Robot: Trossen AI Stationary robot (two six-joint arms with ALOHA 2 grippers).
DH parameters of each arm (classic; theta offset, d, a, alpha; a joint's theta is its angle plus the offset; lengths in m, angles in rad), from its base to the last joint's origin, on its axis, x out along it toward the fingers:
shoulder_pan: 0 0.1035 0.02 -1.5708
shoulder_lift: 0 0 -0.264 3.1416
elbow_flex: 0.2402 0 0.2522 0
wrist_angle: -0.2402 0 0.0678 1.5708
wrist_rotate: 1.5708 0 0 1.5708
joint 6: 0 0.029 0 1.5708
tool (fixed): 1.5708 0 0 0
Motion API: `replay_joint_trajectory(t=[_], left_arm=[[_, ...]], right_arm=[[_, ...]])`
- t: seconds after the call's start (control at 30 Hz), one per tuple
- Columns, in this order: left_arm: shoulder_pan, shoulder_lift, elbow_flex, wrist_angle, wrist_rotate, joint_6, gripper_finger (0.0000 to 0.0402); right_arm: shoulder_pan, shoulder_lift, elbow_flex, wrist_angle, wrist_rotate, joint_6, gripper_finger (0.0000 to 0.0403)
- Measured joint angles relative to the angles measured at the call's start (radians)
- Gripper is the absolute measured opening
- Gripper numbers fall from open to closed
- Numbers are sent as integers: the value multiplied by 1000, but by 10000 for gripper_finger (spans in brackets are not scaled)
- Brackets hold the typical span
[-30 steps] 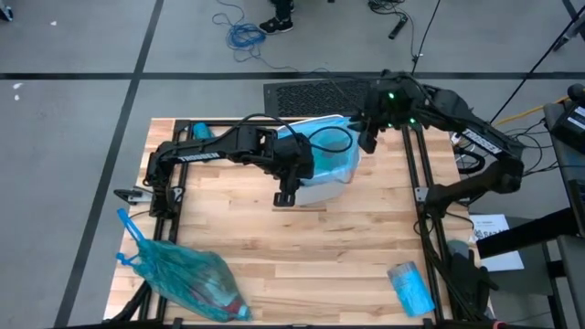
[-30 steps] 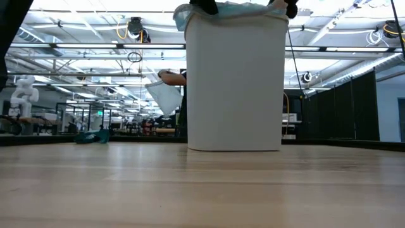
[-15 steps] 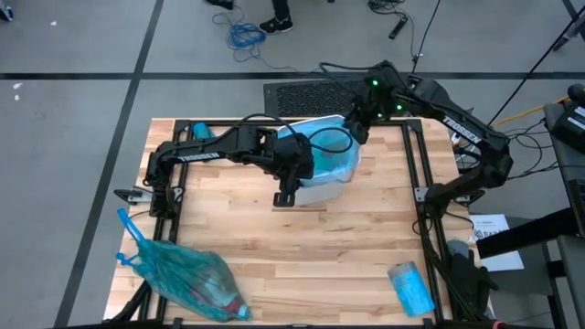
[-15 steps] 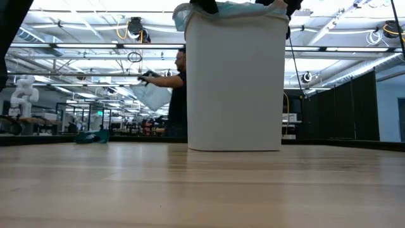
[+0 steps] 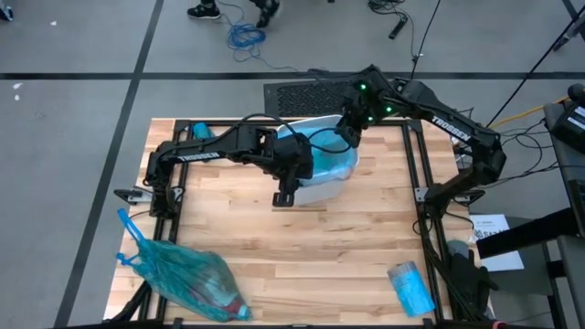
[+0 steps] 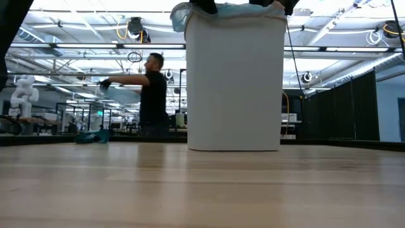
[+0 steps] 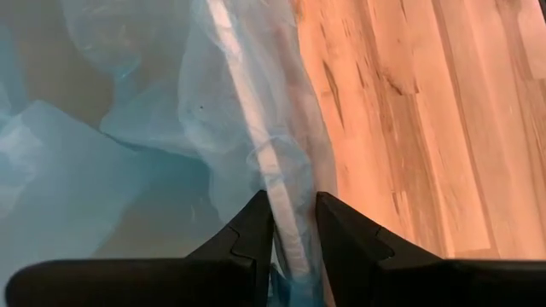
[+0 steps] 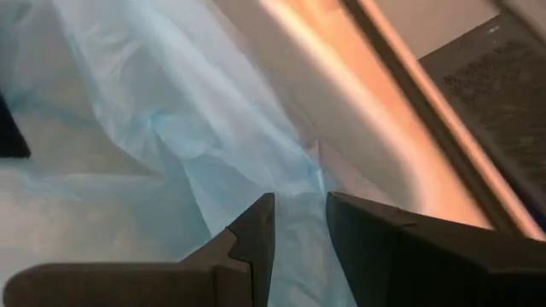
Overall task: Place trash/remove bag and relplace
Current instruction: Insert the new blue trash bag into the white trash bin
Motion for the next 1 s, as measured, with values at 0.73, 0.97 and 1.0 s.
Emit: replay_joint_trajectory(t=[0.73, 0.97, 1.0], left_arm=[[-2, -1, 0, -152, 29, 27, 89], [-2, -1, 0, -150, 29, 27, 89], [-2, -1, 0, -150, 29, 27, 89]], right_arm=[[-11, -91, -1, 12, 38, -84, 101], [-17, -92, -1, 8, 27, -82, 56], [-17, -92, -1, 6, 20, -86, 51]])
